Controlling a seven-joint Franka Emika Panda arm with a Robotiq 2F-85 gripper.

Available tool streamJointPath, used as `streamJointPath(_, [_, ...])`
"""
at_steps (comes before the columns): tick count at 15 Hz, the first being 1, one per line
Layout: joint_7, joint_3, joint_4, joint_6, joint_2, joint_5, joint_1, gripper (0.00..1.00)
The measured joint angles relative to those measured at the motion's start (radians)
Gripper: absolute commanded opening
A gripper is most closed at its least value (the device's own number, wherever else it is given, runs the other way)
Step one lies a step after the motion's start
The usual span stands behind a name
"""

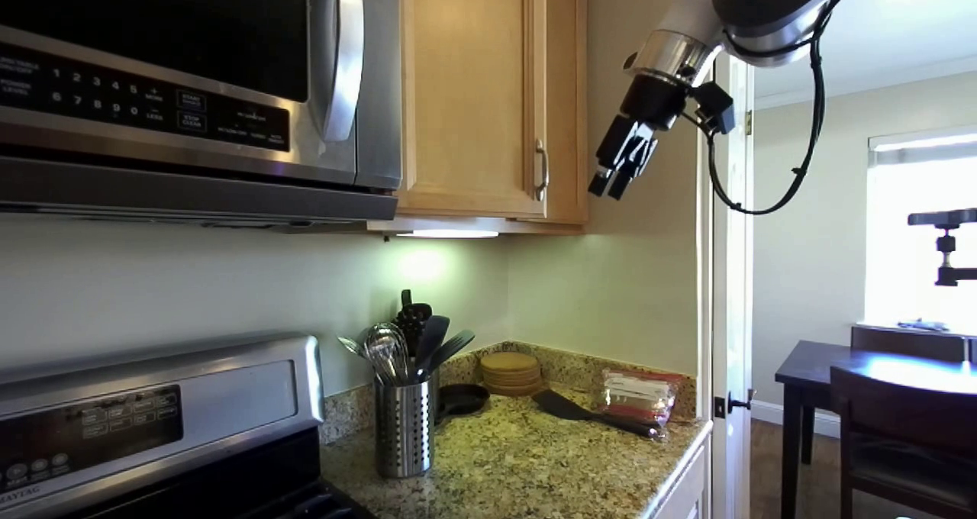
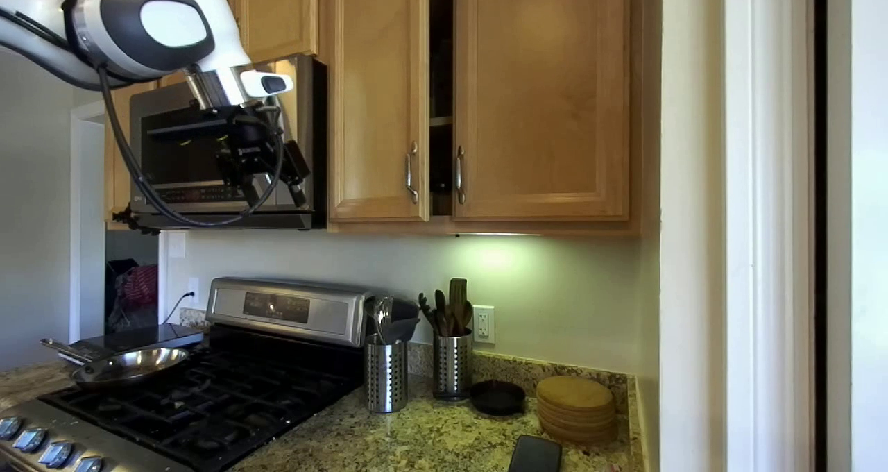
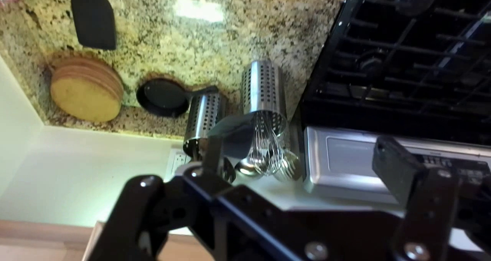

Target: Close the open upper cabinet

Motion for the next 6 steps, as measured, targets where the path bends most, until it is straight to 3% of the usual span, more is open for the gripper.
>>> streamJointPath(6, [0.027,0.010,-0.055,-0.057,-0.002,0.013,0.000,1.00])
